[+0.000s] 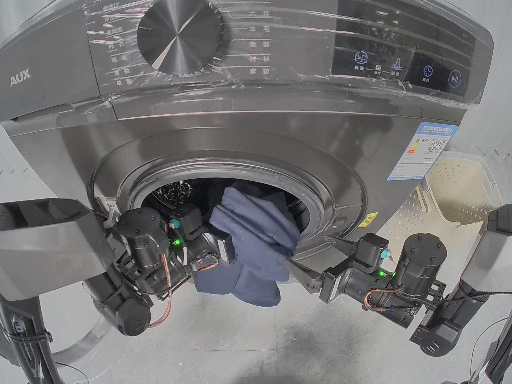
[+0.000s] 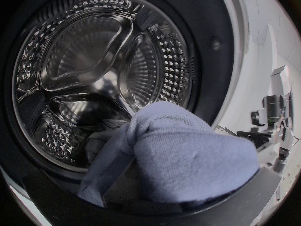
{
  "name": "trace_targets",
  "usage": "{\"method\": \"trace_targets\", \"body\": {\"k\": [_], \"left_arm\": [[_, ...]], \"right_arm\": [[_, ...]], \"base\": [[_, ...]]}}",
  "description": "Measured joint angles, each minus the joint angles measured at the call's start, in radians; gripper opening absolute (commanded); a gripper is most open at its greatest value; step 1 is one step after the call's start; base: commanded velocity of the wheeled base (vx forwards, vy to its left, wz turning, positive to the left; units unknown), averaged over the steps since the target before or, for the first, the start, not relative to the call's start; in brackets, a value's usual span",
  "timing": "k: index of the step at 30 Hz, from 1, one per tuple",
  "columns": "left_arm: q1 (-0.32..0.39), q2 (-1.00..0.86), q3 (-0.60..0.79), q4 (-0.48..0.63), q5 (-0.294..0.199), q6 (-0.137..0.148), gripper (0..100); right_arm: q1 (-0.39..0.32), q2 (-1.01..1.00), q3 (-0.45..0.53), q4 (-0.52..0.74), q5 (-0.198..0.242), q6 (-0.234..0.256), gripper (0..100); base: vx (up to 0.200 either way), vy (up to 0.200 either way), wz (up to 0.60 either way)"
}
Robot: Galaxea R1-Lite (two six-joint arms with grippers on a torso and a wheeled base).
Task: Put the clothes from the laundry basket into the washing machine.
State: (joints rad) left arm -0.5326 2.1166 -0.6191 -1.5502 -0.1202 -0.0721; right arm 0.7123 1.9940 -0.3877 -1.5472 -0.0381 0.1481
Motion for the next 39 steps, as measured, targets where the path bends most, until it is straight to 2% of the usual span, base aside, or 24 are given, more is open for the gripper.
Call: {"method": "trace_targets", "body": {"k": [14,24,28,31,32,39], "left_arm": [[0.035,0.246,-0.432,0.040,0.101,-0.010,0],[0.089,0.331,-0.725,0.239,0.156,-0.013,0],[0.108,0.344,-0.816,0.305,0.180,-0.035,0],[0.115,0.350,-0.845,0.315,0.190,-0.052,0],[0.116,0.350,-0.845,0.316,0.192,-0.060,100],[0.107,0.311,-0.773,0.400,0.190,-0.113,100]], "right_arm": [[0.011,0.002,0.003,0.000,0.000,0.001,100],[0.014,0.004,0.009,0.000,0.000,0.001,100],[0.014,0.005,0.011,0.000,0.000,0.000,100],[0.014,0.005,0.011,0.001,0.000,0.001,100],[0.014,0.006,0.011,0.001,0.000,0.001,100],[0.014,0.009,0.011,0.000,0.000,0.001,100]], "base": [[0.000,0.000,0.00],[0.000,0.000,0.00],[0.000,0.000,0.00],[0.000,0.000,0.00],[0.000,0.000,0.00],[0.000,0.000,0.00]]}}
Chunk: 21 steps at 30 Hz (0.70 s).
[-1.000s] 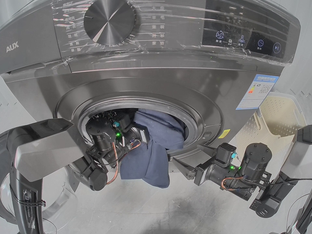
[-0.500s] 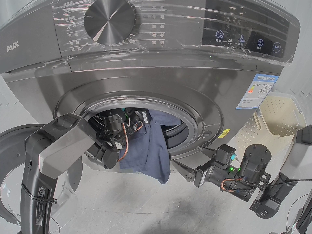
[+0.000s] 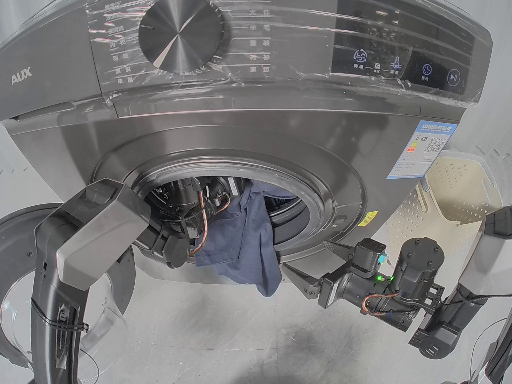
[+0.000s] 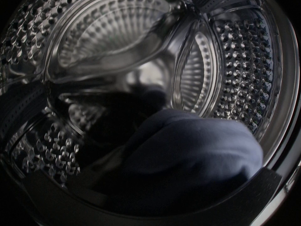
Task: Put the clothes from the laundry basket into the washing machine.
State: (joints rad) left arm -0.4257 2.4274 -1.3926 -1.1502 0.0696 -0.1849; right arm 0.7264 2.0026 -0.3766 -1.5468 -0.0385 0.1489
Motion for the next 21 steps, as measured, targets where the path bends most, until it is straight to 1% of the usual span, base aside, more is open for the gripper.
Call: {"method": "trace_targets", "body": {"k": [2,6,11,13,14,17,19,21], "left_arm": [[-0.006,-0.026,0.038,0.051,-0.007,-0.012,100],[-0.020,-0.071,0.114,0.152,-0.035,-0.019,100],[-0.043,-0.093,0.160,0.204,-0.056,-0.011,100],[-0.046,-0.093,0.165,0.214,-0.060,-0.001,100],[-0.048,-0.091,0.167,0.224,-0.062,0.009,0],[-0.050,-0.079,0.171,0.235,-0.066,0.051,0],[-0.049,-0.069,0.171,0.237,-0.071,0.059,0],[-0.049,-0.061,0.167,0.235,-0.077,0.060,0]], "right_arm": [[0.000,0.001,0.000,0.000,0.000,0.000,100],[0.000,0.005,-0.001,0.000,0.000,0.000,100],[-0.001,0.010,-0.004,0.000,0.000,0.000,100],[-0.001,0.011,-0.005,0.000,0.000,0.000,100],[-0.001,0.012,-0.006,0.000,0.000,0.000,100],[-0.001,0.013,-0.007,0.000,0.000,0.000,100],[-0.001,0.013,-0.008,0.000,0.000,0.000,100],[-0.001,0.013,-0.008,-0.001,0.000,0.000,100]], "base": [[0.000,0.000,0.00],[0.000,0.000,0.00],[0.000,0.000,0.00],[0.000,0.000,0.00],[0.000,0.000,0.00],[0.000,0.000,0.00],[0.000,0.000,0.00],[0.000,0.000,0.00]]}}
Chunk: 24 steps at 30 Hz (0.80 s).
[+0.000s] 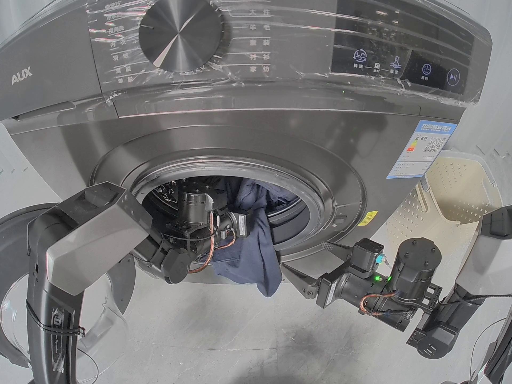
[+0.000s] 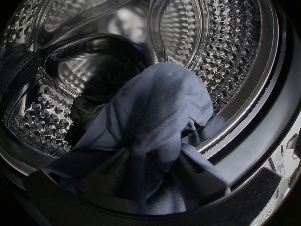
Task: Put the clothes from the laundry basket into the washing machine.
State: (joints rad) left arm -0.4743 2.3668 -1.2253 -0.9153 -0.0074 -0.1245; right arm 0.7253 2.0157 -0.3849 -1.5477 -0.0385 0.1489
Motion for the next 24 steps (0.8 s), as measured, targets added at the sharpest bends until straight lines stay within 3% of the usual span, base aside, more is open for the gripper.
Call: {"method": "trace_targets", "body": {"k": [5,9,16,17,24], "left_arm": [[-0.001,0.016,-0.028,-0.007,-0.005,-0.006,0],[-0.001,0.025,-0.084,-0.009,0.003,-0.031,0],[0.011,0.061,-0.255,-0.083,0.079,-0.089,0],[0.015,0.070,-0.282,-0.104,0.091,-0.094,100],[0.021,0.093,-0.315,-0.118,0.107,-0.112,100]], "right_arm": [[0.001,0.001,-0.002,0.000,0.000,0.000,100],[0.001,0.001,-0.003,0.000,0.000,0.000,100],[0.002,0.001,-0.003,0.000,0.000,0.000,100],[0.003,0.001,-0.003,0.000,0.000,0.000,100],[0.010,0.001,-0.003,0.000,0.000,0.000,100]], "base": [[0.000,0.000,0.00],[0.000,0.000,0.00],[0.000,0.000,0.00],[0.000,0.000,0.00],[0.000,0.000,0.00]]}}
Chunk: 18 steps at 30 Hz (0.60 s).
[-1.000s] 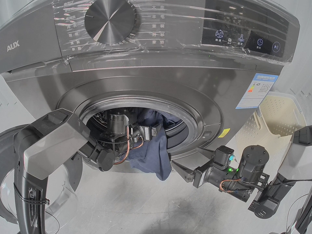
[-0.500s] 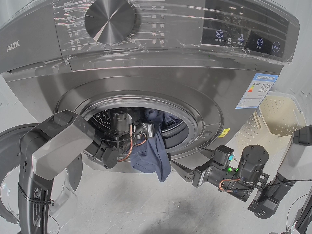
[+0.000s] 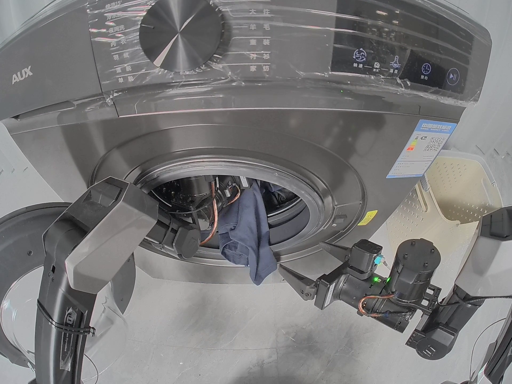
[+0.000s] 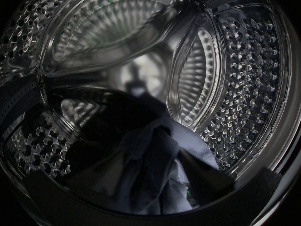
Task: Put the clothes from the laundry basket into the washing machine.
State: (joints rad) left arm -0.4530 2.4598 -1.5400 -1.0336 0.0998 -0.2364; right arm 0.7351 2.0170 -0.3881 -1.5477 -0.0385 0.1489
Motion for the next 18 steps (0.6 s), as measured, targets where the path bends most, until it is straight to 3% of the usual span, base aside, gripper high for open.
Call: {"method": "trace_targets", "body": {"k": [8,16,17,18], "left_arm": [[-0.027,-0.069,0.181,0.116,-0.039,-0.011,100],[-0.052,-0.123,0.276,0.182,-0.065,0.003,100],[-0.051,-0.120,0.278,0.183,-0.064,0.012,0],[-0.051,-0.118,0.279,0.184,-0.064,0.020,0]], "right_arm": [[0.002,0.001,0.001,0.000,0.000,0.000,100],[0.002,0.004,0.002,0.000,0.000,0.000,100],[0.002,0.004,0.002,0.000,0.000,0.000,100],[0.002,0.004,0.002,0.000,0.000,0.000,100]], "base": [[0.000,0.000,0.00],[0.000,0.000,0.00],[0.000,0.000,0.00],[0.000,0.000,0.00]]}}
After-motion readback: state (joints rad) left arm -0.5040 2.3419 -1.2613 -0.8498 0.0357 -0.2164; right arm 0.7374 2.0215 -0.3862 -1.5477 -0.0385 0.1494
